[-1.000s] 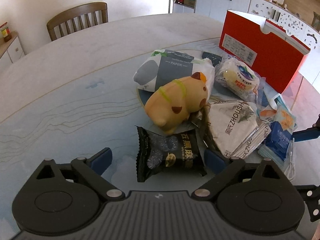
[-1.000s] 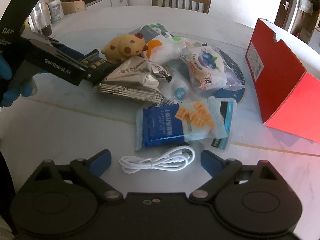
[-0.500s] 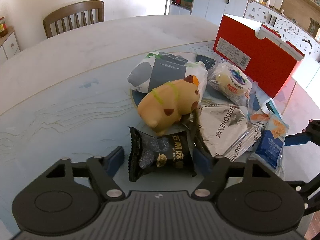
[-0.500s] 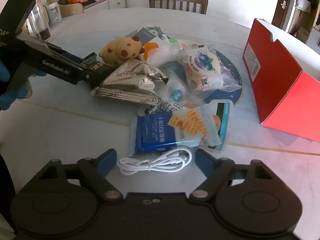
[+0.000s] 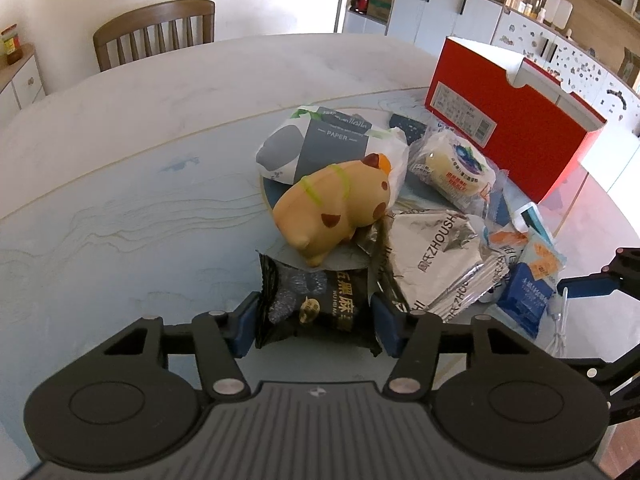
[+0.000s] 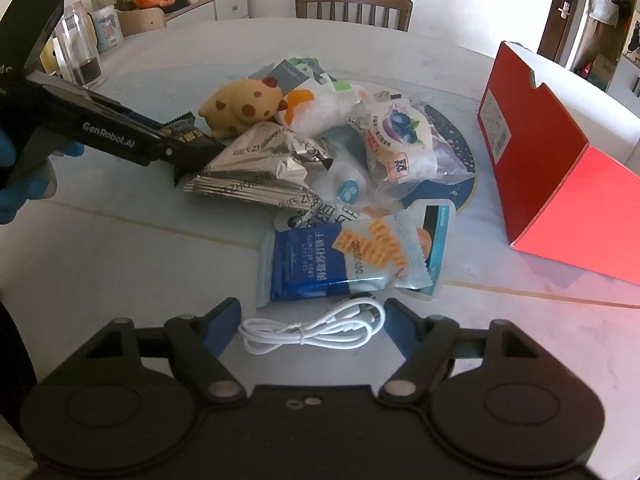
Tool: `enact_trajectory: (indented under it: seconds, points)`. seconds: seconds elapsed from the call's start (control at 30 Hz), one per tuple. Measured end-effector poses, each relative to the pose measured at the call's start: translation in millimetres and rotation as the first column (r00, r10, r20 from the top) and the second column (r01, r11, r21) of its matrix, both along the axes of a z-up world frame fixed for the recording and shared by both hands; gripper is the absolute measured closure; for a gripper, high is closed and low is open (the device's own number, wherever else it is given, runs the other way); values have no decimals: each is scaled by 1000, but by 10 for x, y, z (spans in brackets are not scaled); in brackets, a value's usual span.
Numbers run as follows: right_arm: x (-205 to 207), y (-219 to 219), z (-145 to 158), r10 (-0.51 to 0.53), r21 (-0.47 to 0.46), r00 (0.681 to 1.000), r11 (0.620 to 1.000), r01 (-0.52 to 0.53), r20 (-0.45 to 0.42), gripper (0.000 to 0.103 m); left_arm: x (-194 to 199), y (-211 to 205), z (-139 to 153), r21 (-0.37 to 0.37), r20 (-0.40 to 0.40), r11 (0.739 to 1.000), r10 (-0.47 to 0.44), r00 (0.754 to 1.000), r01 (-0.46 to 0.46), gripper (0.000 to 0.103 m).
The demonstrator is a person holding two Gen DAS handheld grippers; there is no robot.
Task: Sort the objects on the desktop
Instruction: 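Grasp the white USB cable with the right tool while the left tool grasps the black snack packet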
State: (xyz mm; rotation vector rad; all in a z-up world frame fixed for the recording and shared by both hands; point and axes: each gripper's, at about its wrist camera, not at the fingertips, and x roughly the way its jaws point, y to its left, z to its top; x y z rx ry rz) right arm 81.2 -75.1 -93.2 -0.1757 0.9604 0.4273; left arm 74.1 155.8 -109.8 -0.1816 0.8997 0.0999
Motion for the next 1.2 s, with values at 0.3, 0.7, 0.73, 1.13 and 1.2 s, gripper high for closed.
enact_trajectory:
  seconds: [0.3, 0.7, 0.73, 1.13, 1.2]
  points:
    - [-33, -69, 146, -1, 7, 1000, 1000, 1, 11, 26, -89, -24, 76, -12, 10, 1000, 14, 1000, -14, 49]
    - [-48, -123, 243, -4, 14, 1000, 1000, 4, 13, 26, -225, -97, 202, -15, 15, 1000, 18, 1000, -18, 49]
    - [-49, -133, 255, -6, 16, 1000, 1000, 6, 15, 26, -232, -109, 217, -13, 14, 1000, 18, 1000, -18, 49]
    - [-70, -268, 465, -23, 36, 999, 999, 22, 43, 26, -300, -289, 461, -31, 35, 1000, 5, 999, -4, 49]
    - [-66, -305, 526, -25, 42, 998, 999, 23, 50, 26, -303, -311, 507, -34, 40, 999, 5, 999, -3, 49]
